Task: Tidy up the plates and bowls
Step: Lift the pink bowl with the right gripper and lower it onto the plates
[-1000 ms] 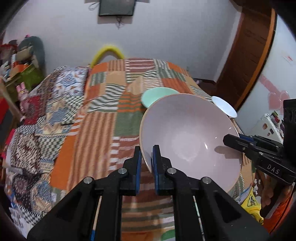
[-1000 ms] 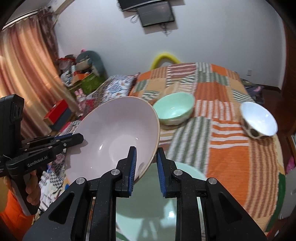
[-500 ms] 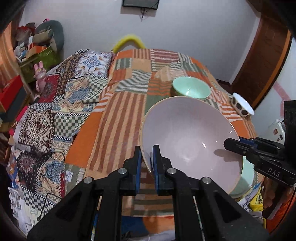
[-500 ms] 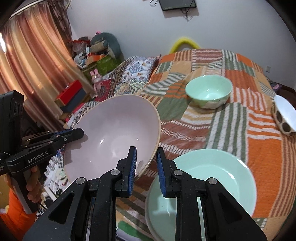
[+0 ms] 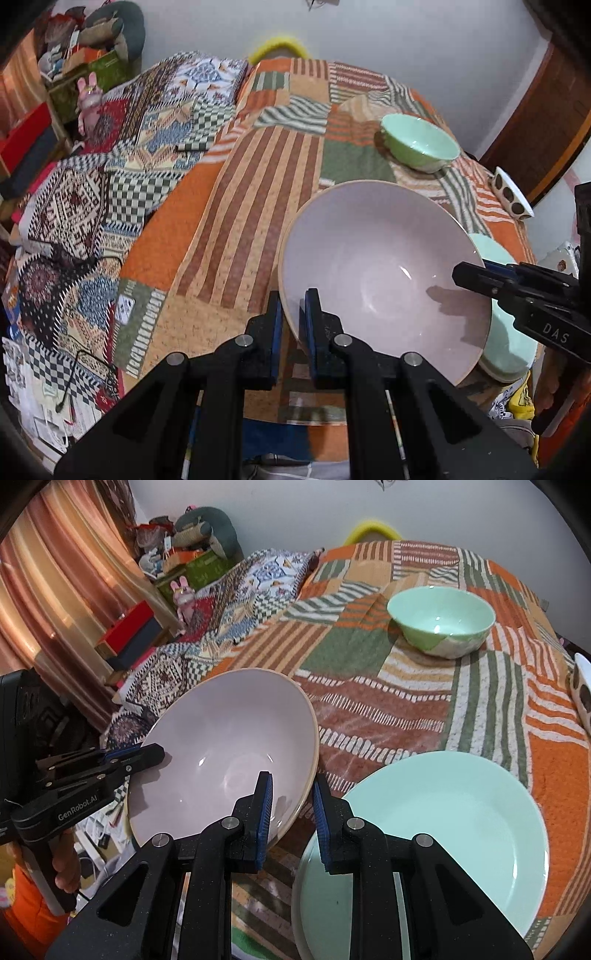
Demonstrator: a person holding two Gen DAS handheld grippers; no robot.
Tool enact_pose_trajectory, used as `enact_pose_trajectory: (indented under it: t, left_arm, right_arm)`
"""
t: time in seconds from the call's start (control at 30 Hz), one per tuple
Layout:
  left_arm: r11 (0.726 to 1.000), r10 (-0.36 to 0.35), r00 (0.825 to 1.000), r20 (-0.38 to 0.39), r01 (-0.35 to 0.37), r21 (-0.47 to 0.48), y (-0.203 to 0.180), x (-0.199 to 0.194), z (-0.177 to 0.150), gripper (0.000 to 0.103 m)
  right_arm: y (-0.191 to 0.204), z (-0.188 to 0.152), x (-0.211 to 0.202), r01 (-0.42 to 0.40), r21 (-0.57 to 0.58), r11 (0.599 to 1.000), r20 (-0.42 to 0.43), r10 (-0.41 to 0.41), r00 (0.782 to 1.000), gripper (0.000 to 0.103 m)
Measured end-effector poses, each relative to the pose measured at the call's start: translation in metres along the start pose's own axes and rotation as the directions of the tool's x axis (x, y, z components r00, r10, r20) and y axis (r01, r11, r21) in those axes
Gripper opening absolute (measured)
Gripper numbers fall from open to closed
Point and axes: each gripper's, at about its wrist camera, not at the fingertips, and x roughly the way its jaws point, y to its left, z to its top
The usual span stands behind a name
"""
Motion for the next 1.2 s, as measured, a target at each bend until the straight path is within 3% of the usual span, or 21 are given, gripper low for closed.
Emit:
enact_pose_trajectory:
  t: [0.23,0.67,0.83,0.97,1.2]
  left_arm:
    - [0.999,-0.013,0.999,-0.045,0.011,-0.039,0.012,0.018,-0.009,0.011]
    - [0.998,-0.011,1.000,-0.025,0.009,-0.058,0.009,0.015,-0.011,0.011]
    - [0.999,0.023,0.999,0.048,-0.021,-0.048,0.007,-0.012,-0.002,0.011]
    - [0.999,0.025,0.994,0.103,-0.022,-0.028,-0.001,-0.034,0.010,0.011]
    - [0.997,0.004,0.974,0.226,-0.021,0.071,-0.038,-0.077,0.038,0.014]
  right_arm:
    - [0.004,-0.002,0.019,0.020,-0.019,1.000,-0.047,-0.021,0.999,0.020]
    - [0.002,0.001,0.016,0.041,-0.036,0.999,-0.049,-0.043,0.998,0.023]
    - [0.001,0.006,-0.010,0.043,-0.047,0.998,0.038,-0.041,0.998,0.034]
    - [-0.003,0.012,-0.035,0.053,-0.045,0.998,0.103,-0.048,0.993,0.036]
    - [-0.013,0.019,-0.083,0.086,-0.030,0.996,0.232,-0.077,0.970,0.044]
